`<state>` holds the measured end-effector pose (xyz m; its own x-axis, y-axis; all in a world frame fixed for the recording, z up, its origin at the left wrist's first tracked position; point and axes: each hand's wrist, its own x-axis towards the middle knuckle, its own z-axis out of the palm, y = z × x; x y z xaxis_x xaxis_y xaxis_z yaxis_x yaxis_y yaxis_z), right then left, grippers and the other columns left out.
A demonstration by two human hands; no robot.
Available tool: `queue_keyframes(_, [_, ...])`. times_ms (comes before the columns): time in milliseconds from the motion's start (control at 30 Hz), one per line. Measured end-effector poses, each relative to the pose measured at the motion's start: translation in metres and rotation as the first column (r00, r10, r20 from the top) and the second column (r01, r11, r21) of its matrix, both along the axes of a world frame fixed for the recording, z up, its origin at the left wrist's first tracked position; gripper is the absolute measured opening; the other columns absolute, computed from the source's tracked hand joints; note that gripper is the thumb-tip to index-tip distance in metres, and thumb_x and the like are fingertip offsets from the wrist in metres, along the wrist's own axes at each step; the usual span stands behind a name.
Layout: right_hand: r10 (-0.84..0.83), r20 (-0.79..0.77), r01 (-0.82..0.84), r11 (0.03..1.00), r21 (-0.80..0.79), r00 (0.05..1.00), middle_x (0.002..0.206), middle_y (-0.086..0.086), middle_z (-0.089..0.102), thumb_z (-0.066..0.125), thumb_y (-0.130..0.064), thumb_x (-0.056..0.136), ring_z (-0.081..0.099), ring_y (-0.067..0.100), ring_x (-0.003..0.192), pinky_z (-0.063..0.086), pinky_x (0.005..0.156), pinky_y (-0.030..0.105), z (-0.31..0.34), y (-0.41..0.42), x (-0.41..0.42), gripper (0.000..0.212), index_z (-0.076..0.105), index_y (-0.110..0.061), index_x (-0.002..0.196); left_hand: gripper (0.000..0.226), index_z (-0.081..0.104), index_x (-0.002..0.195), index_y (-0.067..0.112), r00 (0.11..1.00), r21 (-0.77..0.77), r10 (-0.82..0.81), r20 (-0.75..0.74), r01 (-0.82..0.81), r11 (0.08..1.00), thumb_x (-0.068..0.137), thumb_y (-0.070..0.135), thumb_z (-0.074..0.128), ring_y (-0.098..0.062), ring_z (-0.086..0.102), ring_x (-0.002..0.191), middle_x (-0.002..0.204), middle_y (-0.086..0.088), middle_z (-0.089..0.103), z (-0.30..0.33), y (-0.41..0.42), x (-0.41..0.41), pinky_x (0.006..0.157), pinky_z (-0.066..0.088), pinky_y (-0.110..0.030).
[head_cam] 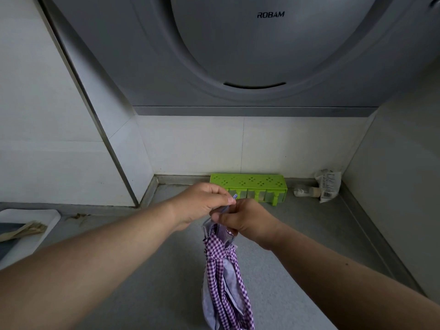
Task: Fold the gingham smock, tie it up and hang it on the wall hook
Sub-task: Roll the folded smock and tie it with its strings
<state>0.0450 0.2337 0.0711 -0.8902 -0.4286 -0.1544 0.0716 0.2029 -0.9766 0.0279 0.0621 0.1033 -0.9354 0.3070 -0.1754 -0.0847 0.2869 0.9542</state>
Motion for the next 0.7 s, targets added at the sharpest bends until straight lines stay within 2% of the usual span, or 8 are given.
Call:
queue_keyframes(67, [-0.018, -0.047, 0.02, 0.999, 0.04, 0.999, 0.055, -0.012, 0.064, 0.075, -0.012, 0.092, 0.052, -0.002, 0.05, 0.041, 0.053, 0.014, -0.001, -0.001, -0.001, 0.021, 0.075, -0.021, 0.073, 0.008, 0.077, 0.089, 0.011, 0.999, 0.02, -0.025, 0.044, 0.024, 1.0, 0.096, 0.011, 0.072, -0.003, 0.058, 0.057, 0.067, 0.006, 0.069, 0.0, -0.001, -0.001, 0.055, 0.045, -0.015])
queue_keyframes(133, [-0.066, -0.092, 0.074, 0.993, 0.09, 0.994, 0.051, -0.01, 0.058, 0.074, -0.017, 0.093, 0.044, 0.006, 0.047, 0.036, 0.051, 0.019, -0.004, -0.002, -0.004, 0.03, 0.072, -0.02, 0.064, 0.01, 0.076, 0.089, 0.013, 0.997, 0.006, -0.059, 0.055, 0.059, 0.998, 0.097, 0.011, 0.071, -0.004, 0.058, 0.058, 0.067, 0.006, 0.069, 0.0, -0.001, -0.001, 0.055, 0.045, -0.015])
queue_keyframes(267, [-0.044, -0.169, 0.071, 0.986, 0.151, 0.985, 0.078, 0.018, 0.073, 0.073, -0.036, 0.092, 0.05, 0.015, 0.063, 0.041, 0.061, 0.031, -0.008, -0.002, -0.008, 0.026, 0.08, -0.011, 0.094, 0.009, 0.065, 0.095, 0.018, 0.993, 0.027, -0.107, 0.041, 0.106, 0.994, 0.101, 0.024, 0.068, -0.01, 0.059, 0.071, 0.077, 0.003, 0.063, -0.002, -0.007, -0.006, 0.071, 0.049, -0.027])
queue_keyframes(367, [-0.049, -0.18, 0.084, 0.977, 0.196, 0.983, 0.083, 0.011, 0.076, 0.074, -0.037, 0.092, 0.056, 0.01, 0.067, 0.046, 0.068, 0.032, -0.006, 0.003, -0.011, 0.021, 0.081, -0.018, 0.095, 0.028, 0.063, 0.097, 0.022, 0.991, -0.158, -0.136, 0.011, 0.136, 0.978, 0.088, 0.047, 0.055, -0.007, 0.059, 0.073, 0.077, 0.008, 0.064, -0.002, -0.012, -0.009, 0.071, 0.045, -0.027])
queue_keyframes(467, [-0.04, -0.198, 0.085, 0.971, 0.225, 0.979, 0.083, -0.003, 0.078, 0.074, -0.032, 0.094, 0.061, 0.009, 0.069, 0.051, 0.071, 0.034, -0.005, 0.007, -0.011, 0.012, 0.082, -0.026, 0.1, 0.036, 0.067, 0.103, 0.017, 0.99, -0.233, -0.144, 0.002, 0.141, 0.962, 0.079, 0.032, 0.044, -0.013, 0.059, 0.066, 0.068, 0.003, 0.061, -0.006, -0.014, -0.013, 0.065, 0.044, -0.028])
queue_keyframes(534, [-0.042, -0.199, 0.086, 0.971, 0.221, 0.979, 0.086, -0.001, 0.079, 0.074, -0.033, 0.094, 0.065, 0.014, 0.073, 0.055, 0.074, 0.04, -0.003, 0.008, -0.011, 0.011, 0.083, -0.028, 0.099, 0.039, 0.07, 0.104, 0.018, 0.993, -0.283, -0.121, 0.004, 0.117, 0.952, 0.076, 0.022, 0.043, -0.014, 0.054, 0.06, 0.059, 0.002, 0.054, -0.009, -0.016, -0.017, 0.063, 0.045, -0.028])
queue_keyframes(634, [-0.074, -0.18, 0.111, 0.973, 0.202, 0.981, 0.089, 0.009, 0.078, 0.075, -0.034, 0.093, 0.064, 0.022, 0.075, 0.056, 0.08, 0.056, -0.005, 0.009, -0.012, 0.009, 0.082, -0.031, 0.096, 0.027, 0.066, 0.104, 0.02, 0.982, -0.329, -0.149, 0.12, 0.181, 0.927, 0.09, 0.006, 0.047, -0.012, 0.054, 0.05, 0.058, 0.0, 0.055, -0.011, -0.015, -0.02, 0.054, 0.048, -0.022])
queue_keyframes(700, [-0.075, -0.178, 0.111, 0.973, 0.204, 0.981, 0.09, 0.011, 0.078, 0.075, -0.032, 0.093, 0.068, 0.03, 0.076, 0.056, 0.081, 0.058, -0.006, 0.009, -0.012, 0.008, 0.082, -0.03, 0.097, 0.022, 0.064, 0.1, 0.018, 0.957, -0.311, -0.209, 0.203, 0.266, 0.912, 0.082, 0.011, 0.055, -0.012, 0.059, 0.053, 0.065, -0.002, 0.059, -0.014, -0.015, -0.019, 0.056, 0.054, -0.024])
